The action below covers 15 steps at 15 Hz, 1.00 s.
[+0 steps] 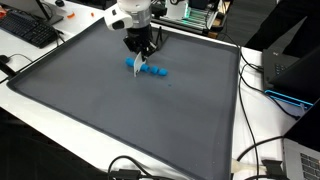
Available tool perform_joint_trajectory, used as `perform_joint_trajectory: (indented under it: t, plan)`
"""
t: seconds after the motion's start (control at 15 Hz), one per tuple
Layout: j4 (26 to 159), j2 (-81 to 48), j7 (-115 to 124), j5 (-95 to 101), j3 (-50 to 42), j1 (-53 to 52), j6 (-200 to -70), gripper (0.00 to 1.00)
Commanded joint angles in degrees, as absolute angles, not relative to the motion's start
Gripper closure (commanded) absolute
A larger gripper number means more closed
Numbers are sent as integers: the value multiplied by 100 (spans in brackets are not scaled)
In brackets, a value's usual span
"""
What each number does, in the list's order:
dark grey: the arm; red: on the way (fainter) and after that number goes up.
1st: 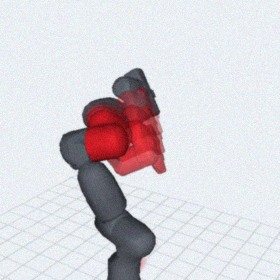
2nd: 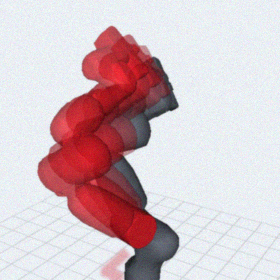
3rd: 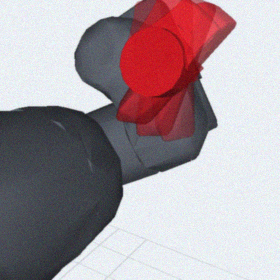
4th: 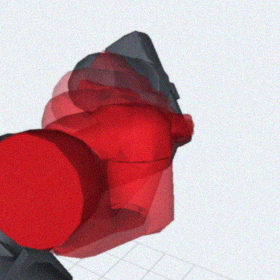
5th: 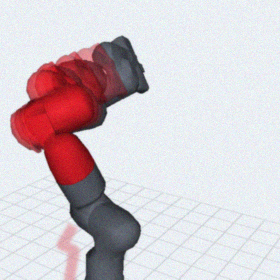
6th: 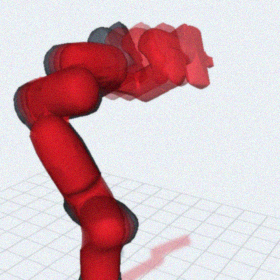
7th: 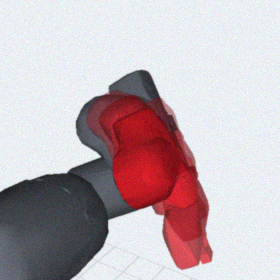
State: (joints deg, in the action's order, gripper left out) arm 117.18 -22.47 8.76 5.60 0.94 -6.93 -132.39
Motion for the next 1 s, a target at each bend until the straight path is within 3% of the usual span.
perform_joint_trajectory:
  t: [0.0,0.93]
  plan:
    - [11979,-2147,626,289,237,-586,-13103,98]
    - [12206,-1676,719,341,146,-610,-13105,98]
